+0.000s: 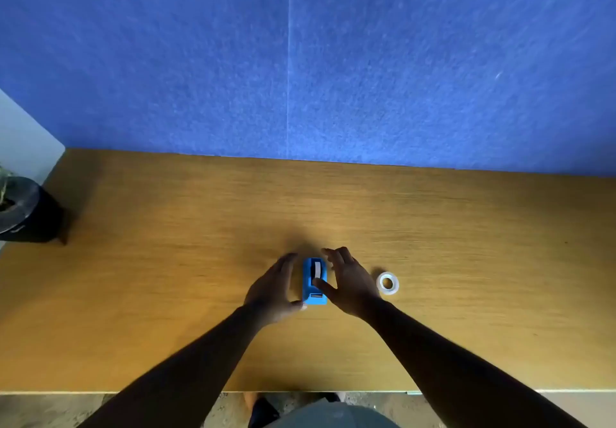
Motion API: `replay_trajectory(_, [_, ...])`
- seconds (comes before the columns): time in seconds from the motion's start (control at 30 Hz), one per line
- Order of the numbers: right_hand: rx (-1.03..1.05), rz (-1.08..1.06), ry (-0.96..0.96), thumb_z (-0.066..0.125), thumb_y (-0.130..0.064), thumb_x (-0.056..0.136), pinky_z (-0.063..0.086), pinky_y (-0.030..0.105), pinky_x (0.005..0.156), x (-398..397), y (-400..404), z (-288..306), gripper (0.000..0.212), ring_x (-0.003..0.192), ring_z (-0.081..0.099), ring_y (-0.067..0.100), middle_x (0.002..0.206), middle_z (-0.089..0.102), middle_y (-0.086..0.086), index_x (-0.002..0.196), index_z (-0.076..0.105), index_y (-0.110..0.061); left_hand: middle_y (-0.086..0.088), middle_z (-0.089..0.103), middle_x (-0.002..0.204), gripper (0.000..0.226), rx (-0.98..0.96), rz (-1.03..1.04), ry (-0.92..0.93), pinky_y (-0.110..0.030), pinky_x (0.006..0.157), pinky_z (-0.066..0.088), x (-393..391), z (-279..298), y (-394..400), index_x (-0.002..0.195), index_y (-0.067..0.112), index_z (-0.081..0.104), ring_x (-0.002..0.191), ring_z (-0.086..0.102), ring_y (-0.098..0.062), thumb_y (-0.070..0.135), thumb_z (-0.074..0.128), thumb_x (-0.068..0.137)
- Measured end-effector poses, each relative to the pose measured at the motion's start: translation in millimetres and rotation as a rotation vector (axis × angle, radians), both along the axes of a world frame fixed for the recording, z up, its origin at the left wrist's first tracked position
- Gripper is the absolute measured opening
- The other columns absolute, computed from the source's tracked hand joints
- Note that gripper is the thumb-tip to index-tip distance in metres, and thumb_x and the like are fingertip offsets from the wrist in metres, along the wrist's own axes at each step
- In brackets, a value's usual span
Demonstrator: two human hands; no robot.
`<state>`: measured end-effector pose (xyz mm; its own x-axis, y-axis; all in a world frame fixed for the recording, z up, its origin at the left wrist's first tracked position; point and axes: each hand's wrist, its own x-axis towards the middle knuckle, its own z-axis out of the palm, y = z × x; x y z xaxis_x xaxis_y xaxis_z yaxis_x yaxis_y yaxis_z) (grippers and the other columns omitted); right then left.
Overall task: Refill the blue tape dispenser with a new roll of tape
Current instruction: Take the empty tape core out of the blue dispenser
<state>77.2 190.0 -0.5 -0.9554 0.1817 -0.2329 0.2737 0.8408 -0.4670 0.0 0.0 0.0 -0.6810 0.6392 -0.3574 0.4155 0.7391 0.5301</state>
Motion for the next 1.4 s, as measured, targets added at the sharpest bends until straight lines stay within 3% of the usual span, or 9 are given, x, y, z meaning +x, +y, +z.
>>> replay_trajectory(0.1, [0.032, 0.035, -0.006, 0.074, -0.05, 0.09, 0.06, 0.032, 0.084, -8.0, 0.0, 3.3, 0.071, 0.113, 0.065, 0.017, 0.136, 0.053, -0.002, 0.149, 0.044, -0.025, 0.015, 0.024, 0.164, 0.113, 0.068, -0.01, -0.042, -0.036, 0.103, 0.051, 1.2, 1.3, 6.4, 0.156, 0.036, 0.013, 0.146, 0.038, -0.016, 0.041, 0.087, 0.072])
replay_trajectory(0.3, [0.064, 0.039, -0.057, 0.075, -0.046, 0.089, 0.06, 0.033, 0.08, -14.7, -1.8, 4.0, 0.06, 0.103, 0.066, 0.017, 0.129, 0.051, -0.002, 0.141, 0.053, -0.025, 0.017, 0.036, 0.156, 0.104, 0.062, -0.002, -0.001, -0.037, 0.104, 0.048, -2.8, -6.0, 14.6, 0.152, 0.041, 0.021, 0.144, 0.034, -0.014, 0.045, 0.086, 0.072])
replay_trajectory(0.47, [0.085, 0.033, -0.066, 0.076, -0.043, 0.09, 0.056, 0.028, 0.079, -16.4, -4.5, 6.0, 0.058, 0.107, 0.064, 0.019, 0.131, 0.05, -0.001, 0.14, 0.056, -0.024, 0.015, 0.041, 0.154, 0.1, 0.046, 0.001, 0.024, -0.033, 0.104, 0.045, -2.3, -6.4, 14.9, 0.153, 0.041, 0.024, 0.143, 0.035, -0.013, 0.045, 0.085, 0.073])
replay_trajectory(0.77, [0.138, 0.061, -0.041, 0.072, -0.041, 0.094, 0.06, 0.033, 0.081, -18.1, -2.8, 10.6, 0.056, 0.116, 0.06, 0.02, 0.136, 0.05, -0.001, 0.144, 0.052, -0.027, 0.015, 0.043, 0.154, 0.098, 0.01, 0.007, 0.053, -0.033, 0.105, 0.047, 0.9, -5.0, 17.0, 0.153, 0.038, 0.025, 0.143, 0.039, -0.012, 0.047, 0.084, 0.074])
replay_trajectory(1.0, [-0.028, -0.001, 0.054, 0.075, -0.033, 0.093, 0.06, 0.03, 0.085, -6.6, -4.6, 6.2, 0.05, 0.107, 0.065, 0.015, 0.129, 0.056, -0.002, 0.138, 0.058, -0.021, 0.015, 0.036, 0.158, 0.101, 0.021, 0.01, -0.02, -0.036, 0.107, 0.047, 3.5, -6.9, 15.6, 0.153, 0.04, 0.02, 0.146, 0.036, -0.014, 0.041, 0.084, 0.076])
replay_trajectory(1.13, [-0.178, -0.132, 0.113, 0.079, -0.025, 0.091, 0.059, 0.02, 0.08, 2.1, -5.4, 7.0, 0.05, 0.099, 0.067, 0.008, 0.124, 0.061, -0.001, 0.136, 0.062, -0.016, 0.012, 0.016, 0.168, 0.108, 0.031, -0.048, -0.13, -0.04, 0.117, 0.039, -2.1, 0.5, 15.6, 0.16, 0.034, 0.008, 0.154, 0.019, -0.016, 0.021, 0.081, 0.082])
replay_trajectory(1.23, [-0.278, -0.203, 0.153, 0.081, -0.02, 0.089, 0.06, 0.017, 0.077, 5.6, -3.6, 8.3, 0.05, 0.095, 0.069, 0.008, 0.123, 0.063, 0.001, 0.136, 0.063, -0.013, 0.009, 0.007, 0.17, 0.1, 0.095, 0.029, -0.201, -0.038, 0.121, 0.034, -6.5, 9.9, 21.0, 0.162, 0.027, 0.008, 0.156, 0.012, -0.016, 0.004, 0.07, 0.088])
replay_trajectory(1.4, [-0.462, -0.292, 0.208, 0.079, -0.005, 0.088, 0.058, 0.014, 0.078, 11.4, -2.9, 15.0, 0.048, 0.1, 0.07, 0.008, 0.117, 0.068, -0.004, 0.132, 0.066, -0.019, 0.004, 0.045, 0.153, 0.06, 0.301, 0.232, -0.354, -0.029, 0.101, 0.051, -4.5, 24.7, 37.7, 0.151, 0.024, 0.041, 0.137, 0.049, -0.017, 0.008, 0.061, 0.096])
